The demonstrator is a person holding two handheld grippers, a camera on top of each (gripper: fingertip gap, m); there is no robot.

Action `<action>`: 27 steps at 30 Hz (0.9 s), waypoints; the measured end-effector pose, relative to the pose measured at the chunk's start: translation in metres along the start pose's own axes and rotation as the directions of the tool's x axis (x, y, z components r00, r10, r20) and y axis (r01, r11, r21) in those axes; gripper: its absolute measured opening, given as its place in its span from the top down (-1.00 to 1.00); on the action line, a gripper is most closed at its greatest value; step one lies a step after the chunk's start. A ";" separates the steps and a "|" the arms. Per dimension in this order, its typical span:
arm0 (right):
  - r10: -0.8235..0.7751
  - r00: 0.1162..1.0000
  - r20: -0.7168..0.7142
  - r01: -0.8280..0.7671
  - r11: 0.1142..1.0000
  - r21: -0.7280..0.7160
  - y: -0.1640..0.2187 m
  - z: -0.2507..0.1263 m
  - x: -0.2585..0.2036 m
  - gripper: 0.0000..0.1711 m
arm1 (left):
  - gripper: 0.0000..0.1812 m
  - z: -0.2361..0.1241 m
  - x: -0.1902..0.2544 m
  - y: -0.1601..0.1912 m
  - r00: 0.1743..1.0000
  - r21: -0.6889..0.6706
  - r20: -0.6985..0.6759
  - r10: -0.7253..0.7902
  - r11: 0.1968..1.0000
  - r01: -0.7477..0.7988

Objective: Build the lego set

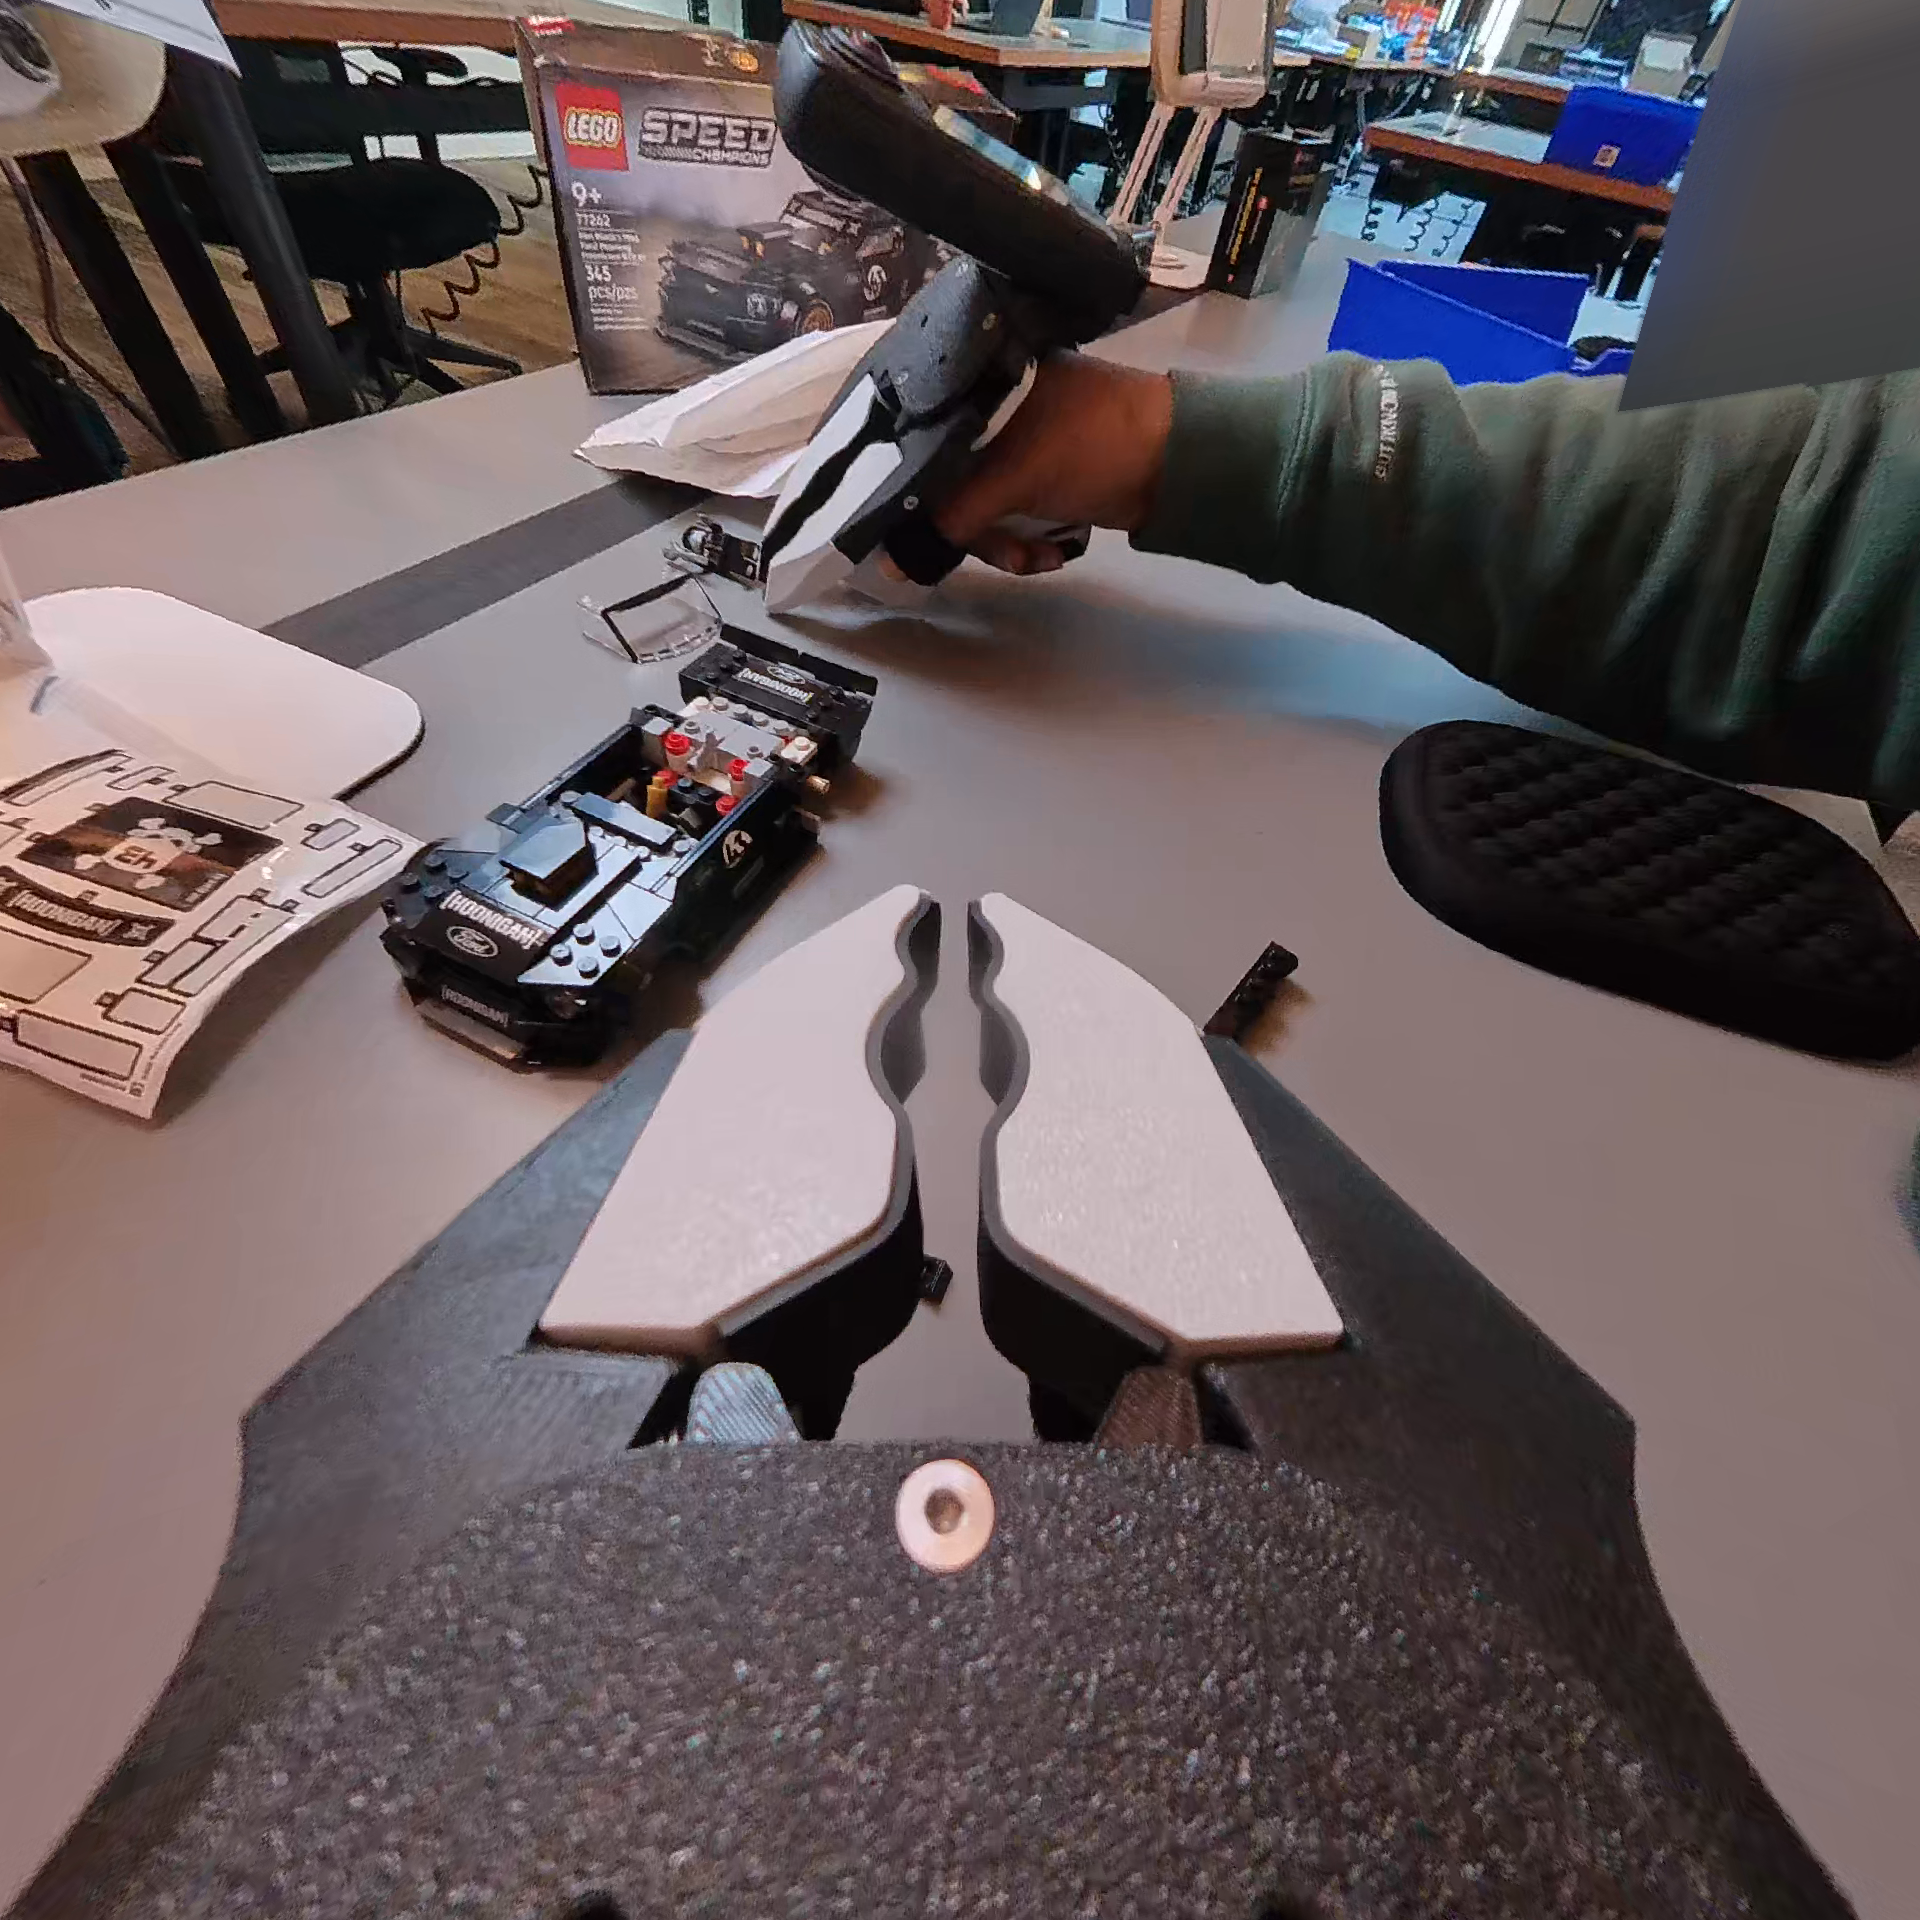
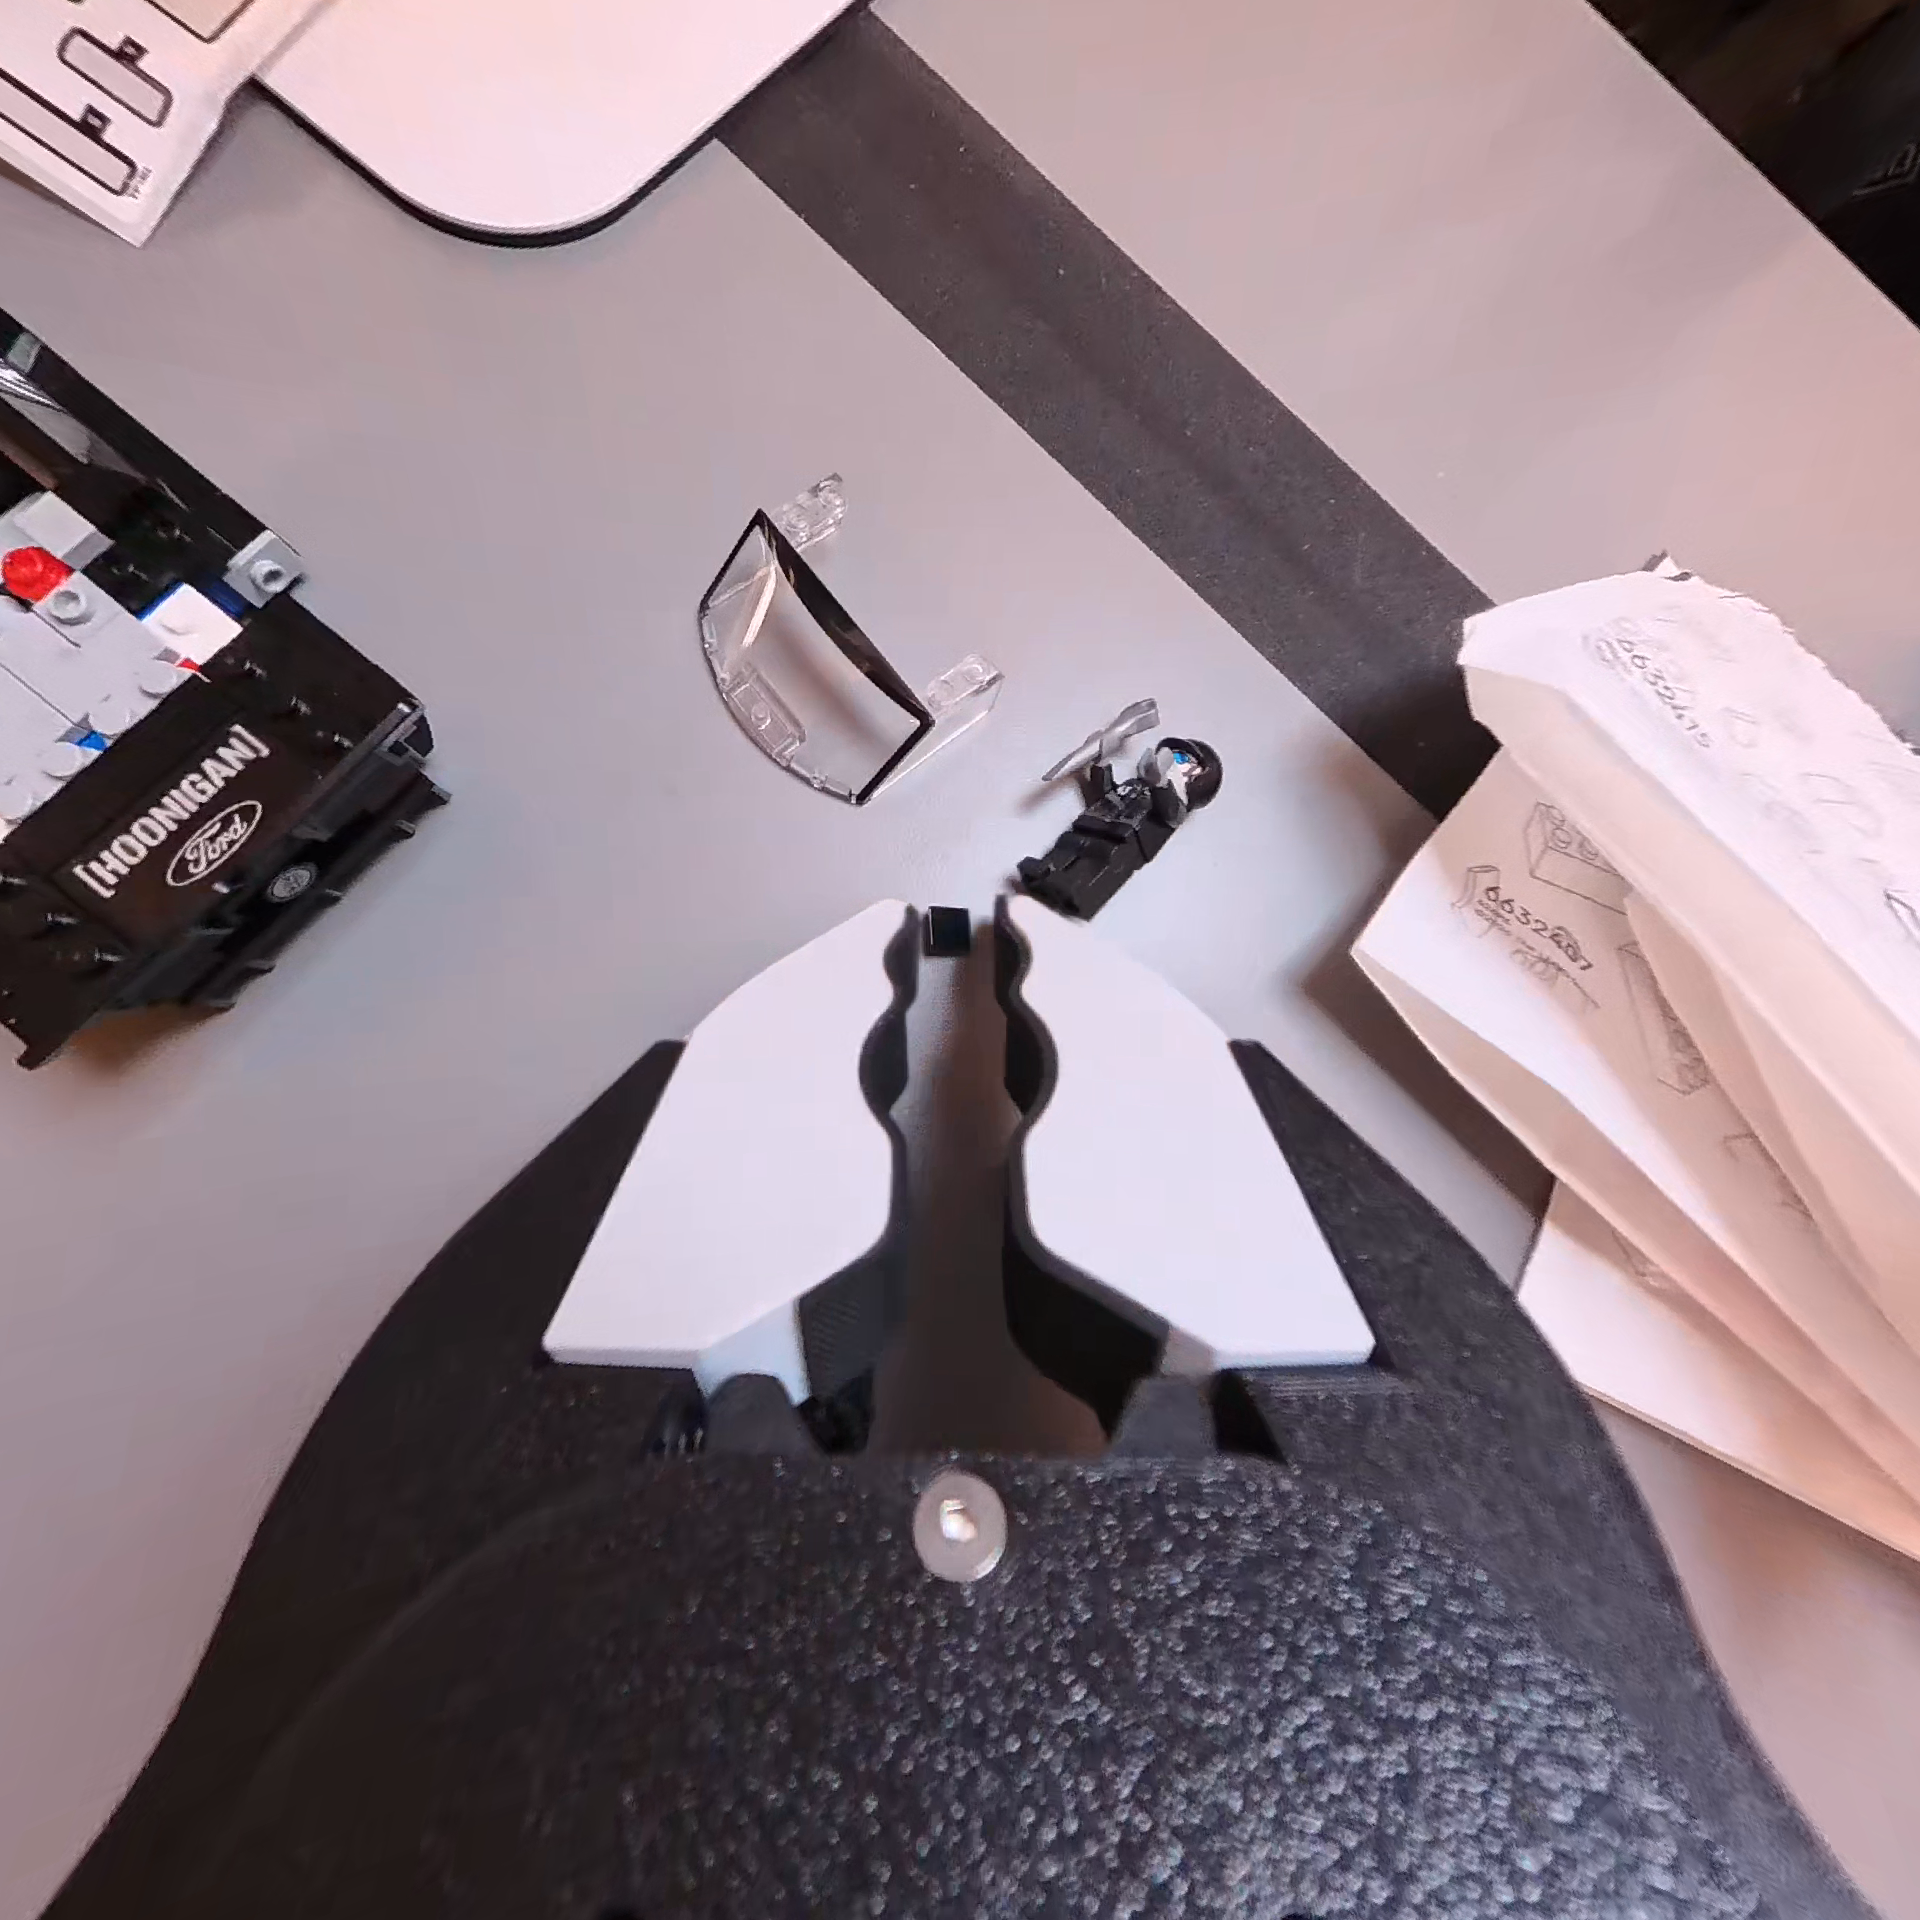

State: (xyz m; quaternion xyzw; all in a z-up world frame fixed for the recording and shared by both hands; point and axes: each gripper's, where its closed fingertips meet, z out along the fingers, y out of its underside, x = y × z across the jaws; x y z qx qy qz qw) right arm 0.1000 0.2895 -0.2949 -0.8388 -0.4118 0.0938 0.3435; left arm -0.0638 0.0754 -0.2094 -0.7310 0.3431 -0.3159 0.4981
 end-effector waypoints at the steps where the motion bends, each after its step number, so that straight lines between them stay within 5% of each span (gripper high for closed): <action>1: -0.004 1.000 -0.006 0.004 1.000 -0.008 0.001 0.000 0.001 0.90 | 0.94 0.000 0.000 0.001 1.000 -0.004 0.002 0.006 1.000 -0.006; 8: -0.054 0.998 0.026 0.054 0.999 -0.007 0.007 -0.007 -0.007 0.95 | 0.94 0.004 0.002 0.005 1.000 -0.024 -0.004 0.020 1.000 -0.020; 12: -0.144 0.976 0.165 0.123 0.983 0.135 0.007 -0.035 -0.049 0.95 | 0.94 0.007 0.005 0.010 0.998 -0.056 0.004 0.063 0.996 -0.063; 20: -0.470 0.775 0.423 0.385 0.881 0.274 0.042 -0.102 -0.169 0.95 | 0.93 0.018 0.019 0.023 0.995 -0.115 -0.044 0.092 0.989 -0.096; 27: -0.566 0.668 0.484 0.532 0.817 0.222 0.070 -0.106 -0.192 0.94 | 0.93 0.020 0.028 0.026 0.989 -0.139 -0.058 0.133 0.980 -0.140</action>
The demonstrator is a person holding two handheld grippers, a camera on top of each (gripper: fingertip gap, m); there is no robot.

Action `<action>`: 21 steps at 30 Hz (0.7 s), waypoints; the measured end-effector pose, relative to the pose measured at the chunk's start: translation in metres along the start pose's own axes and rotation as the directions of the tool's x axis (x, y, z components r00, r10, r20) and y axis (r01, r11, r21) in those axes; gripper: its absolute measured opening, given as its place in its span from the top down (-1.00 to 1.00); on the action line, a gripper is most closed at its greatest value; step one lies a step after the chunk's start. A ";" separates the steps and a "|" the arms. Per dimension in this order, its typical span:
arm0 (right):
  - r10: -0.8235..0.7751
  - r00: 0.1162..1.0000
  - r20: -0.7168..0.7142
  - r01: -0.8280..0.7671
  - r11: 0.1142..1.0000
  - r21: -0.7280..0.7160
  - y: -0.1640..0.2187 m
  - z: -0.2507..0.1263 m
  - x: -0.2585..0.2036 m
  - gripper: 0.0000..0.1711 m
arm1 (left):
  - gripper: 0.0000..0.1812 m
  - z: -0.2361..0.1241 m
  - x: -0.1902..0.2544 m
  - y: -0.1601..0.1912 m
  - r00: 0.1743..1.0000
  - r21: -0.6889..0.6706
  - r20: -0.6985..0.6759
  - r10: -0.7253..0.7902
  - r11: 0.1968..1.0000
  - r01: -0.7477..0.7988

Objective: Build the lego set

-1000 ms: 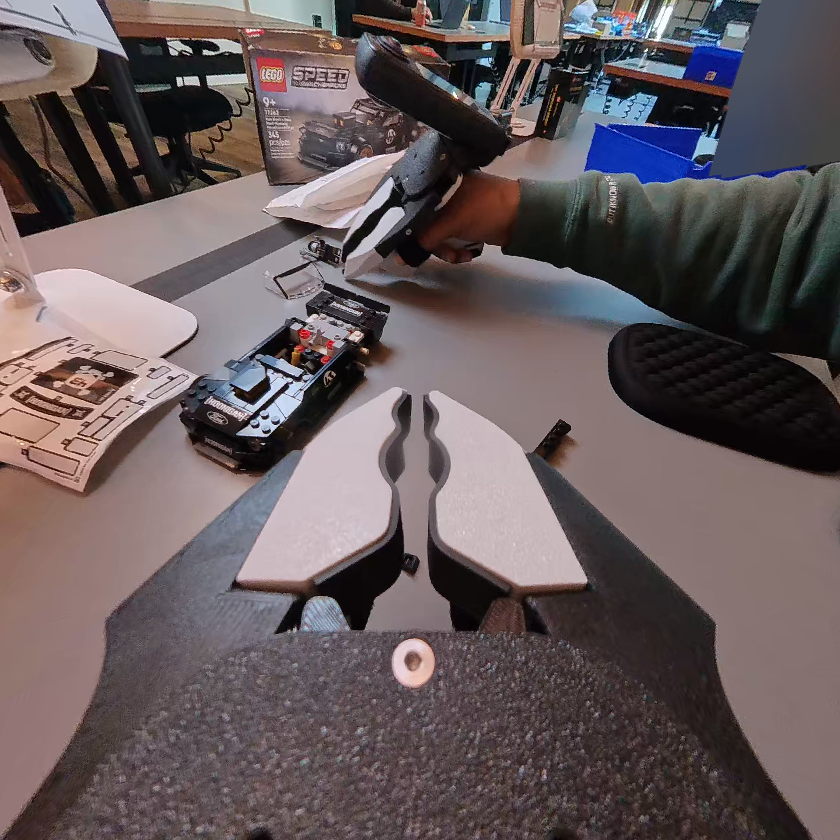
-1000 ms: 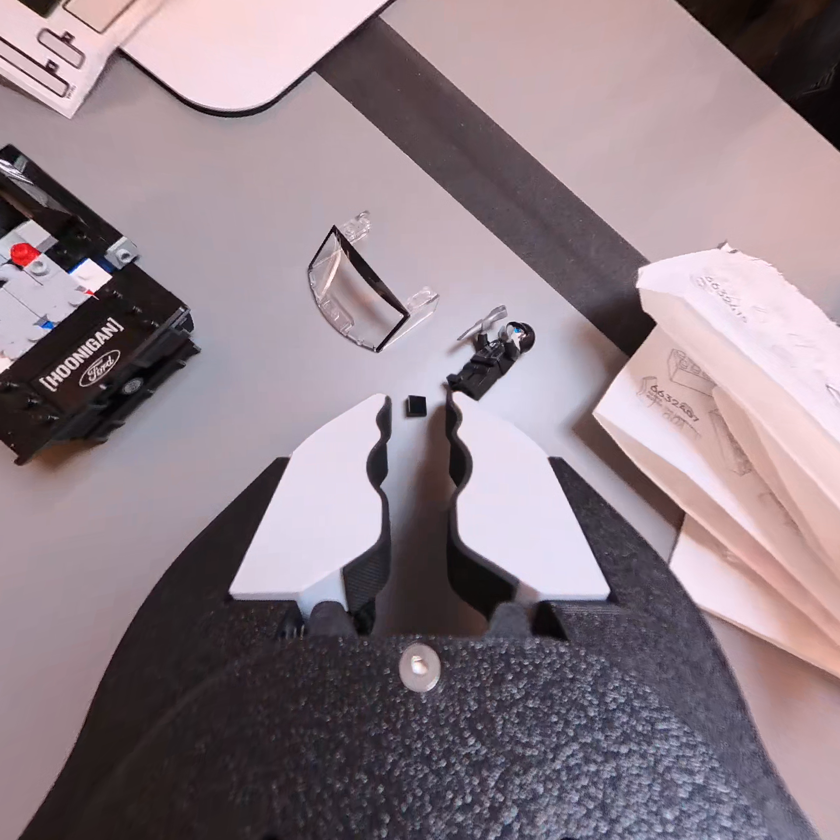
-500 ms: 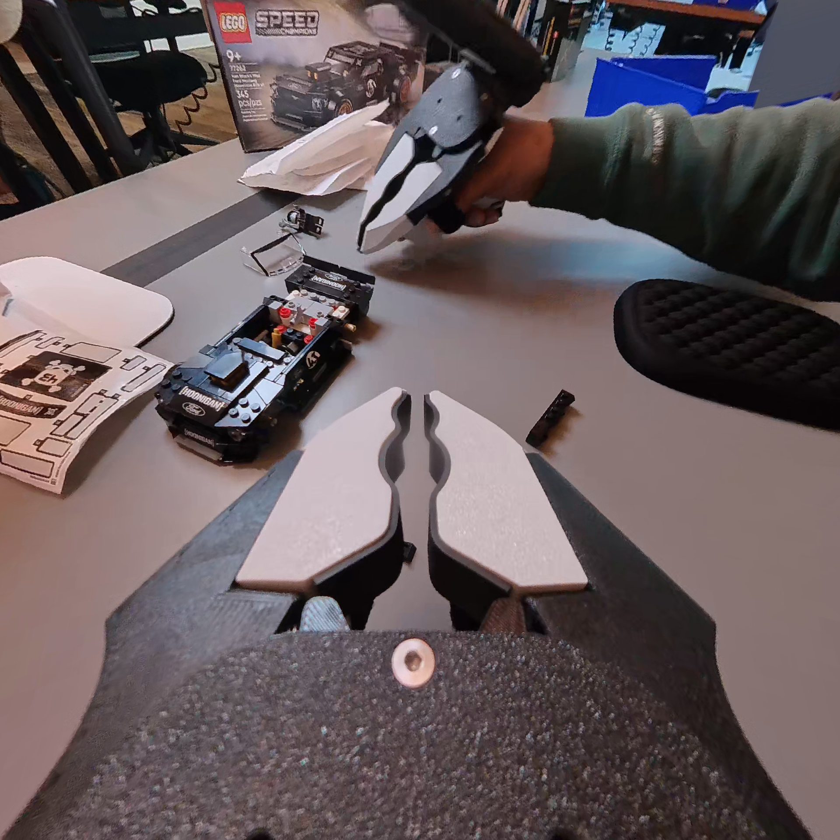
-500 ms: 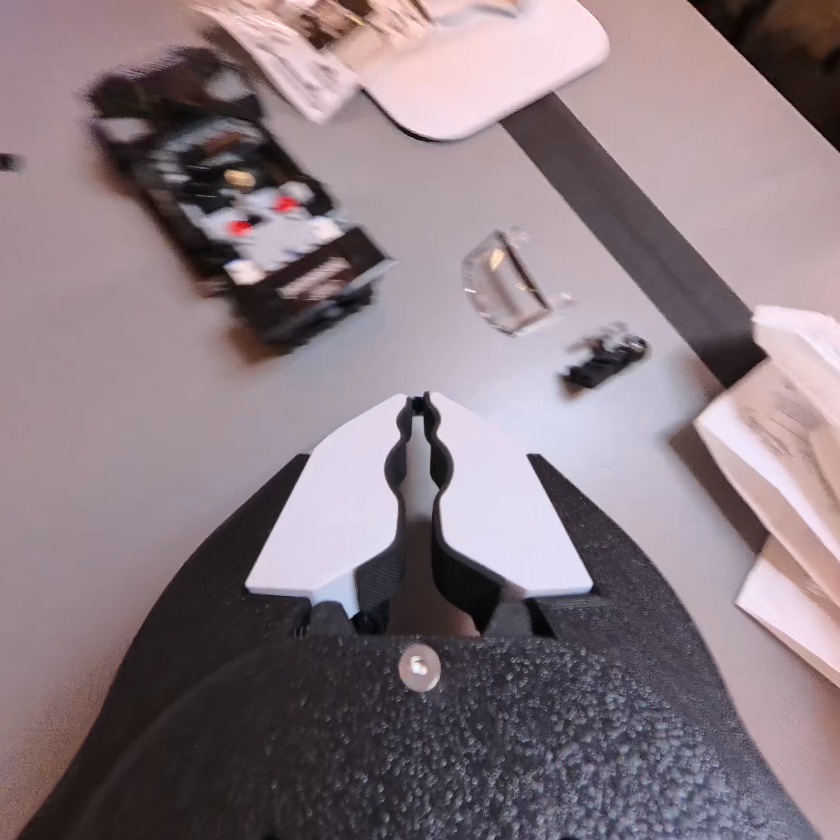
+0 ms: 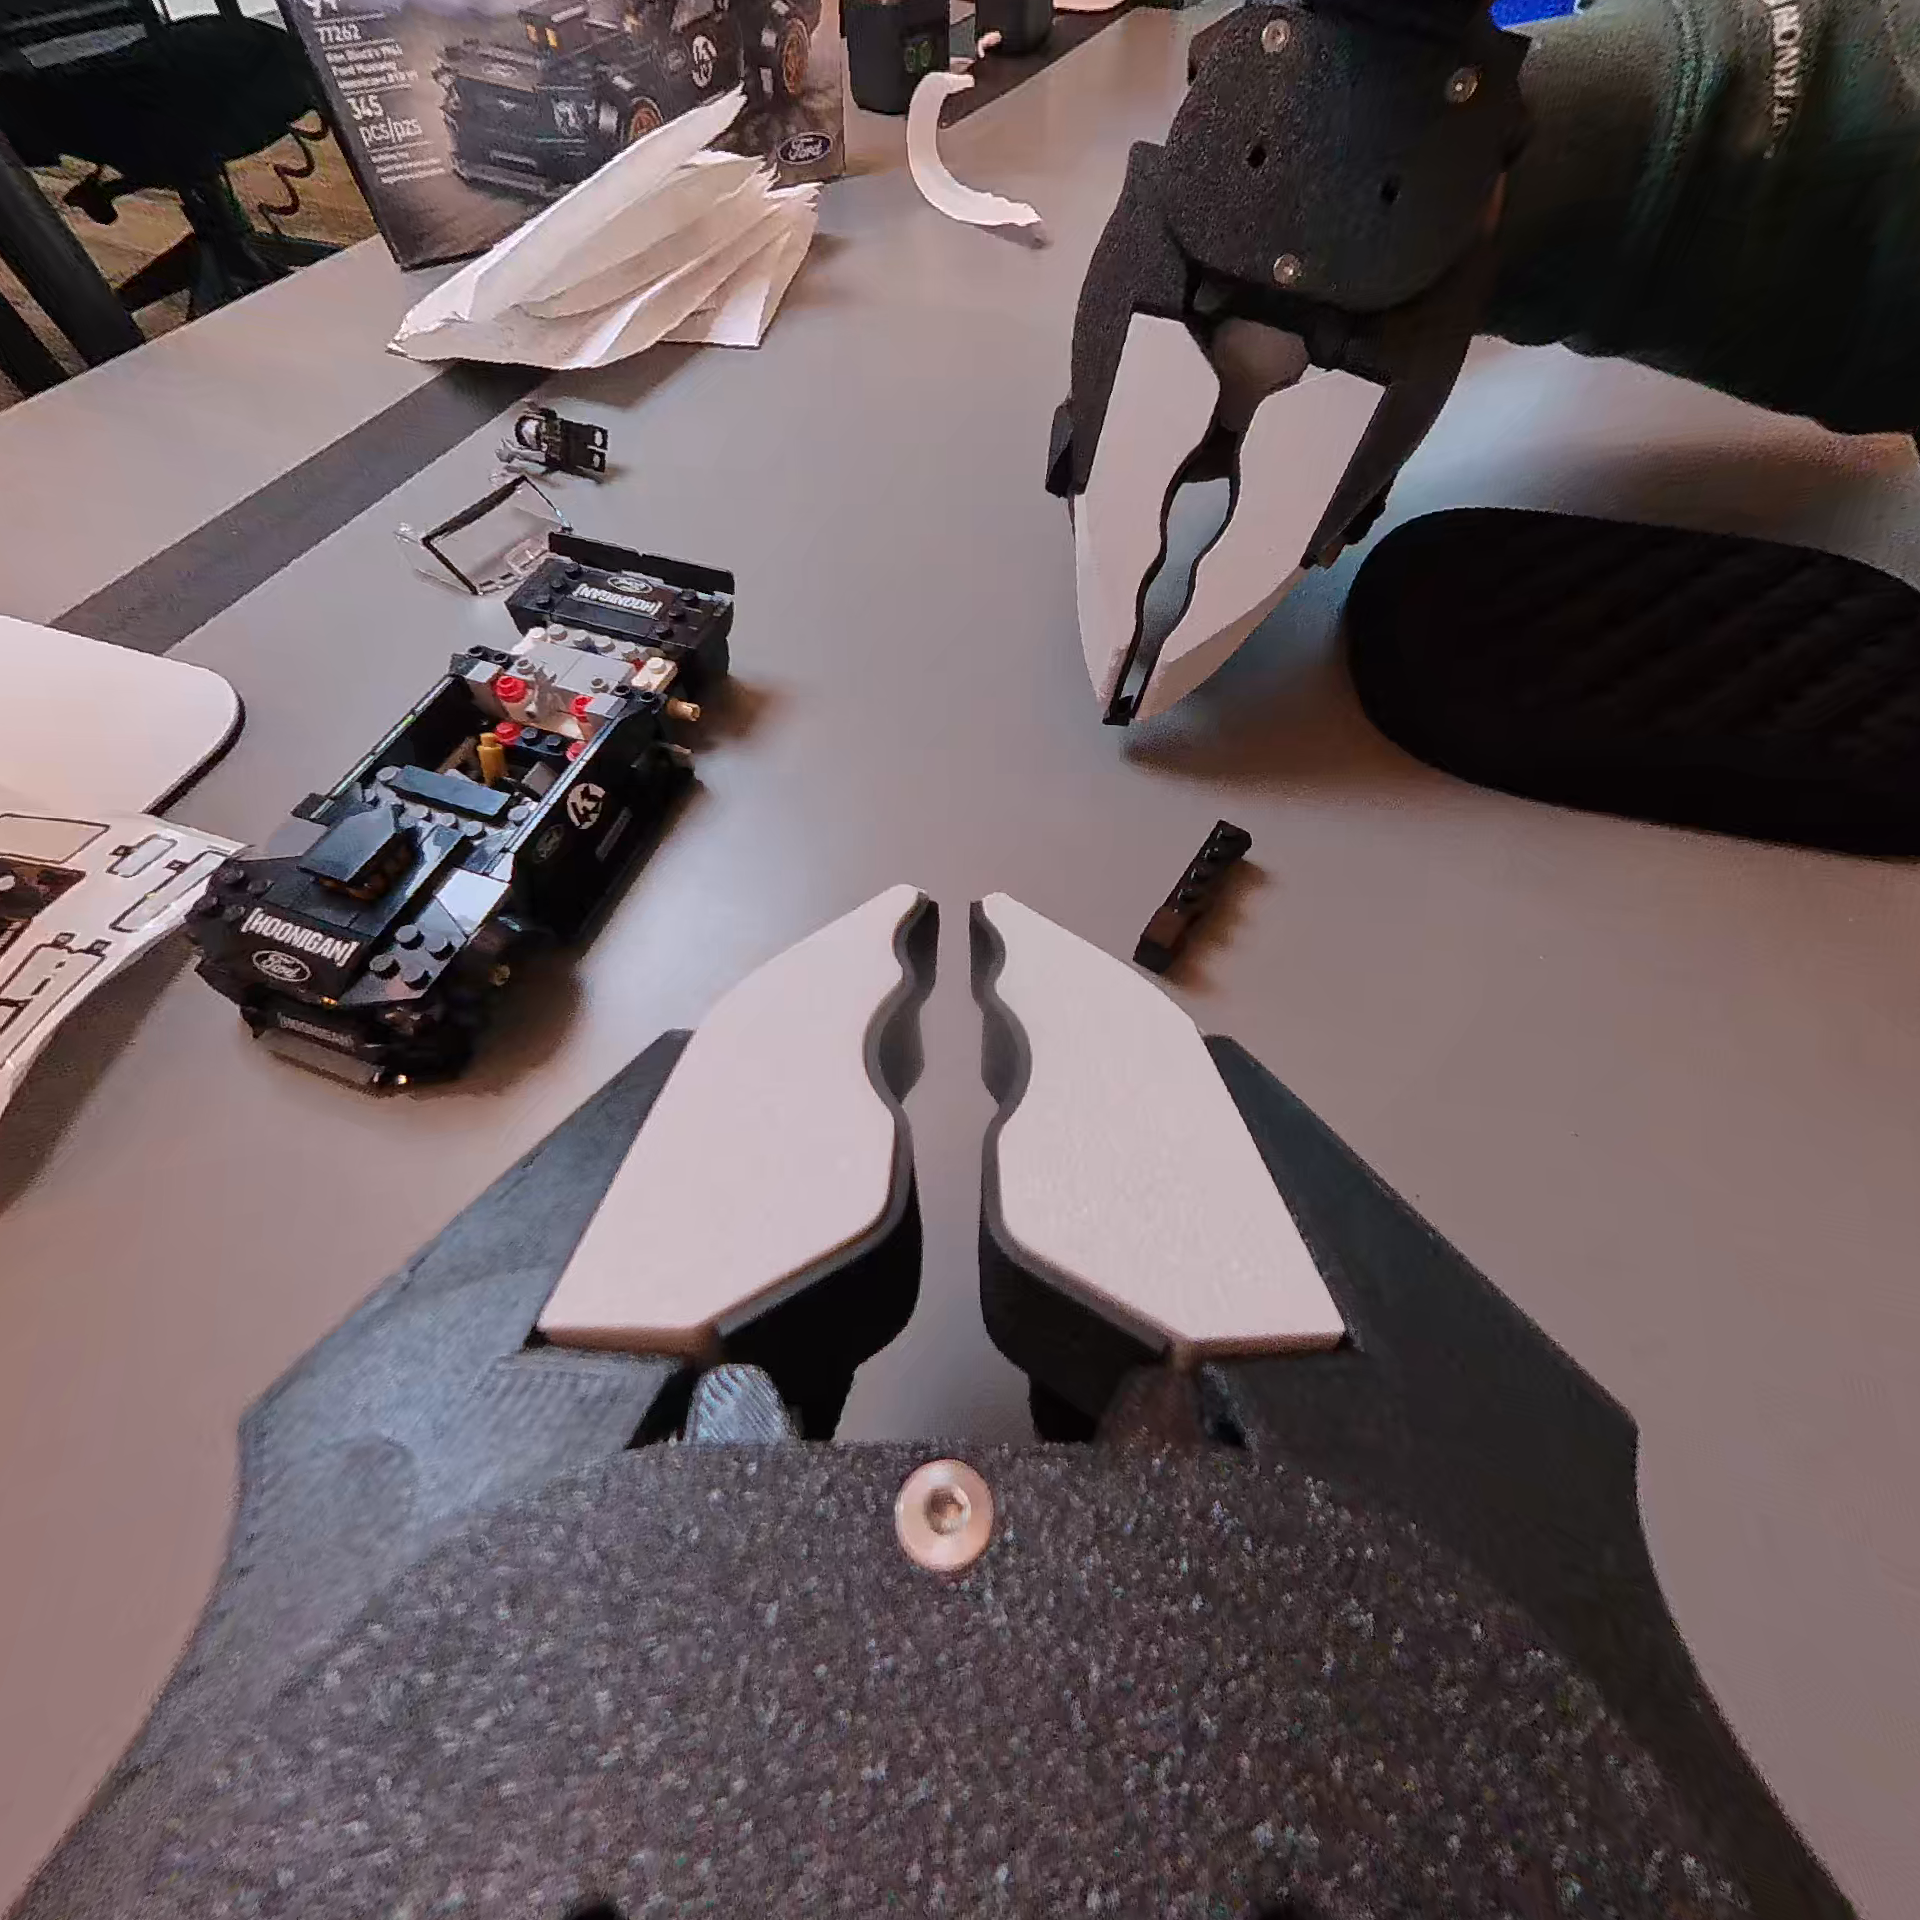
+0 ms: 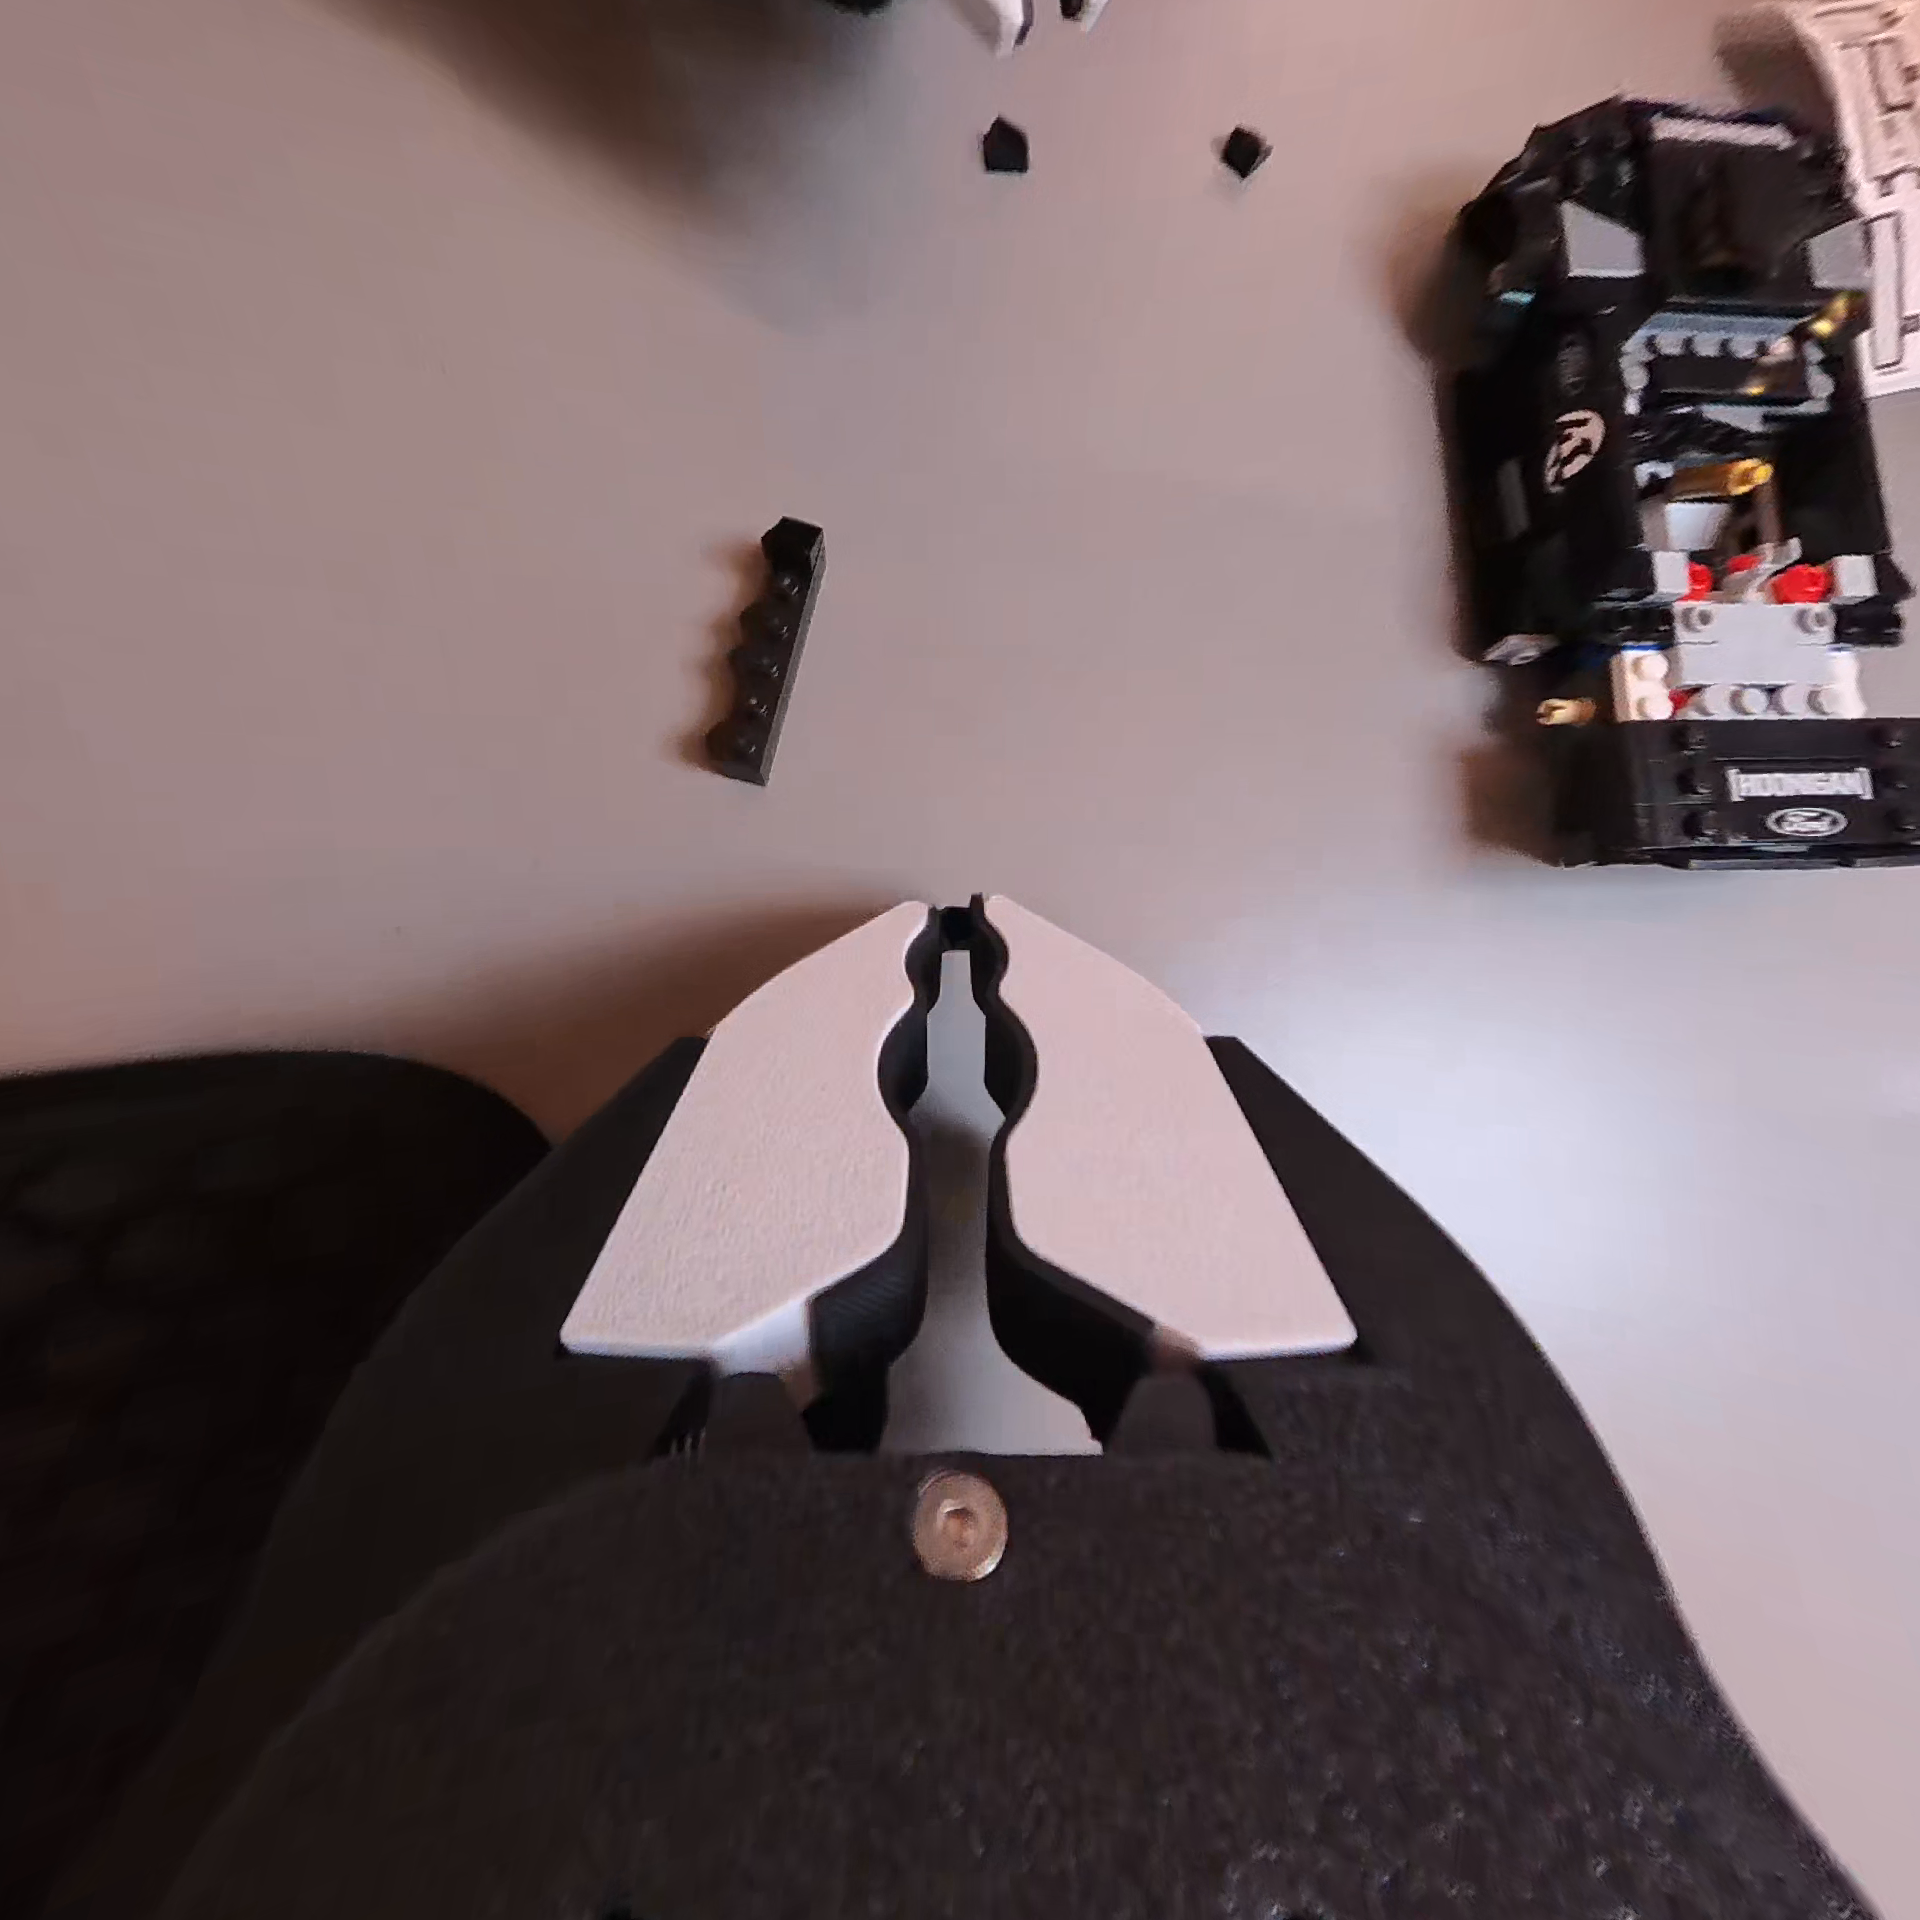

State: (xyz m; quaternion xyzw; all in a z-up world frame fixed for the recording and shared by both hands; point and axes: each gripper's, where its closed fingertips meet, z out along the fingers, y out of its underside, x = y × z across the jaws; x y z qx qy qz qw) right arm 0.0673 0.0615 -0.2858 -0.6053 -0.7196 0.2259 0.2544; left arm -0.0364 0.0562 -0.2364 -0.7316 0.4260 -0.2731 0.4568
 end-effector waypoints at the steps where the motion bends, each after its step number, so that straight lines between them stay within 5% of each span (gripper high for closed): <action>1: -0.004 1.000 0.005 0.004 1.000 -0.013 0.002 0.001 -0.001 0.93 | 0.93 0.000 0.001 0.000 1.000 -0.004 -0.001 0.006 1.000 -0.006; 21: 0.166 0.986 0.006 -0.165 0.985 -0.046 0.013 0.001 -0.019 0.79 | 0.93 0.006 0.012 0.011 0.997 -0.068 -0.037 0.070 0.995 -0.073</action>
